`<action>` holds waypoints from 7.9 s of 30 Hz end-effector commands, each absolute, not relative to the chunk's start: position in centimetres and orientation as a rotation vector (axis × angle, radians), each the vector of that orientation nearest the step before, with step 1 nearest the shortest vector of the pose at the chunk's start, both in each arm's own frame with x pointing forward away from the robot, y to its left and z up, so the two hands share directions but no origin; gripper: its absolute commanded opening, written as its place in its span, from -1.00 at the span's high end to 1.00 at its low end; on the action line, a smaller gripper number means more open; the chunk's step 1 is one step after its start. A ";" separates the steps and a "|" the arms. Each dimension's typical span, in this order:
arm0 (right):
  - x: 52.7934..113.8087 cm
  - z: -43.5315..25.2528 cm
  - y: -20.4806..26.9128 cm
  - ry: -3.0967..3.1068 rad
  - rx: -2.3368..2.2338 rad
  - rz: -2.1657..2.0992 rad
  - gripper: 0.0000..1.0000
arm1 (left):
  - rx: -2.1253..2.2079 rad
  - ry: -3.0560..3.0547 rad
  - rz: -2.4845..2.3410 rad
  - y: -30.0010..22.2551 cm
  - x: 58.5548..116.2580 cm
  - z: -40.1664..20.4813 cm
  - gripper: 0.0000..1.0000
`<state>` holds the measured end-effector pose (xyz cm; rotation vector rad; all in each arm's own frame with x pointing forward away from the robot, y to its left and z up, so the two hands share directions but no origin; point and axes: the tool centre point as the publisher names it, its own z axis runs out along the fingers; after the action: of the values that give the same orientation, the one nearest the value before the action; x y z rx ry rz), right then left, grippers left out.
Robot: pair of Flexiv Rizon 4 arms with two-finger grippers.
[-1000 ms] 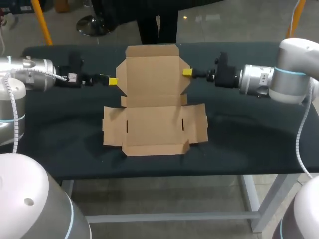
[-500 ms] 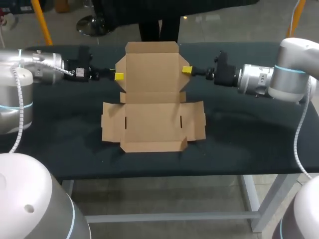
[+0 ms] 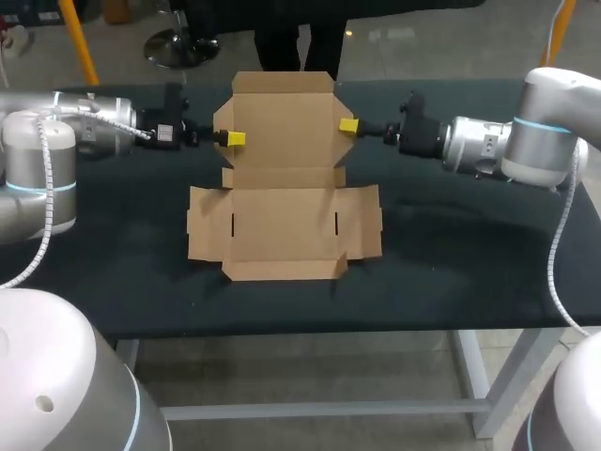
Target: Assemble the packaging by folding the flat box into shape, placing the metal phone stand inside, and closing the box properly
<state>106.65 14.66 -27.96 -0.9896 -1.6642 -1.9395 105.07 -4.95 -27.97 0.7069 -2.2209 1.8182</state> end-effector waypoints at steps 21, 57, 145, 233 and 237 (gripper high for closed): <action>107.8 -28.0 15.3 -1.657 -0.962 -1.955 1.00 | 0.525 -2.136 1.808 -7.0 106.2 -28.4 0.52; 107.1 -25.8 14.2 -1.768 -0.998 -1.930 -0.07 | 0.472 -2.130 1.810 -7.6 106.7 -28.0 1.00; 89.3 -26.1 9.6 -2.512 -0.959 -2.014 1.00 | 0.320 -2.333 2.006 -11.5 104.2 -17.2 1.00; 88.5 -35.4 19.0 -2.679 -1.015 -1.939 1.00 | 0.096 -2.249 1.969 -11.4 102.5 -18.2 1.00; 89.2 -36.3 19.6 -2.663 -1.024 -1.962 1.00 | 0.096 -2.249 1.969 -11.4 102.5 -18.2 1.00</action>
<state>88.57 18.05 -34.70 -0.9729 -2.6678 -1.8868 102.36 -11.51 -18.15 0.1027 -2.2522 1.9727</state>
